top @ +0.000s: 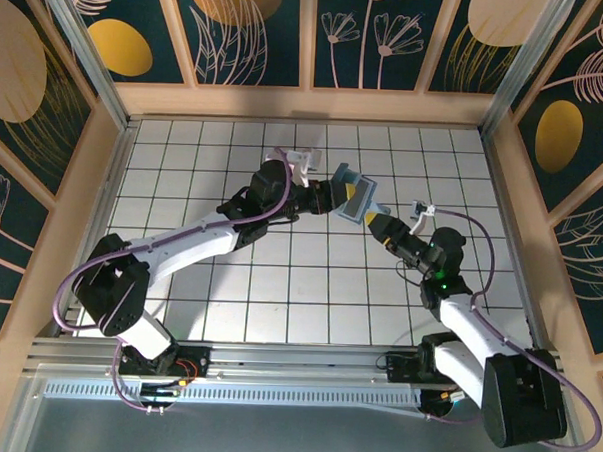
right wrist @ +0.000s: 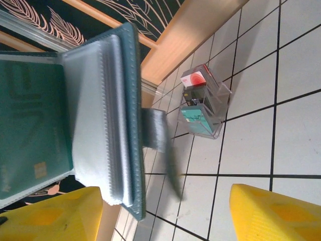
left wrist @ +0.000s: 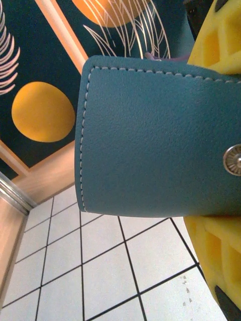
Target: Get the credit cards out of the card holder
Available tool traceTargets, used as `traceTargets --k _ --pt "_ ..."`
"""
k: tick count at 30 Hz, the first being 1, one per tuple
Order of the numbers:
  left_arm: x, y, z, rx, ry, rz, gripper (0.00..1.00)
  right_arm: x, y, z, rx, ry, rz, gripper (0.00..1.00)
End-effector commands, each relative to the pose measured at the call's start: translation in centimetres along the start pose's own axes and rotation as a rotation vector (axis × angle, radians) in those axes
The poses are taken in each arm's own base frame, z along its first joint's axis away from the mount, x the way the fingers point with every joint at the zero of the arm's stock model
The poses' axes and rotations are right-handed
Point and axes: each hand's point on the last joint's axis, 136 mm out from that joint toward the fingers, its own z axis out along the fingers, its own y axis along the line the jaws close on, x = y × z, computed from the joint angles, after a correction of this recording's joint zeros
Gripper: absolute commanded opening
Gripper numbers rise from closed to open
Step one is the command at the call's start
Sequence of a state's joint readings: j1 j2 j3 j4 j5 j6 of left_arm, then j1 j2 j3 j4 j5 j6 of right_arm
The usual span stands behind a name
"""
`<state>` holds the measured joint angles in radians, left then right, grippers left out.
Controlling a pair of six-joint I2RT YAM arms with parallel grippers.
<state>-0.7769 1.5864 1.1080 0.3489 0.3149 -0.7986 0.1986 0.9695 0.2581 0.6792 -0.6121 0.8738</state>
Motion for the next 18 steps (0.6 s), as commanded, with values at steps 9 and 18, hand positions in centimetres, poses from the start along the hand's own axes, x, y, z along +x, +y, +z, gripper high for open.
traceTargets --k 9,18 --pt "-2.0 -2.9 -1.3 0.102 -0.065 0.016 0.05 -1.5 4.3 1.5 -0.143 -0.025 -0.089 0.34" --pt "-2.0 -3.0 -1.5 0.112 -0.069 0.013 0.06 -1.6 5.1 1.5 -0.157 -0.024 -0.113 0.18"
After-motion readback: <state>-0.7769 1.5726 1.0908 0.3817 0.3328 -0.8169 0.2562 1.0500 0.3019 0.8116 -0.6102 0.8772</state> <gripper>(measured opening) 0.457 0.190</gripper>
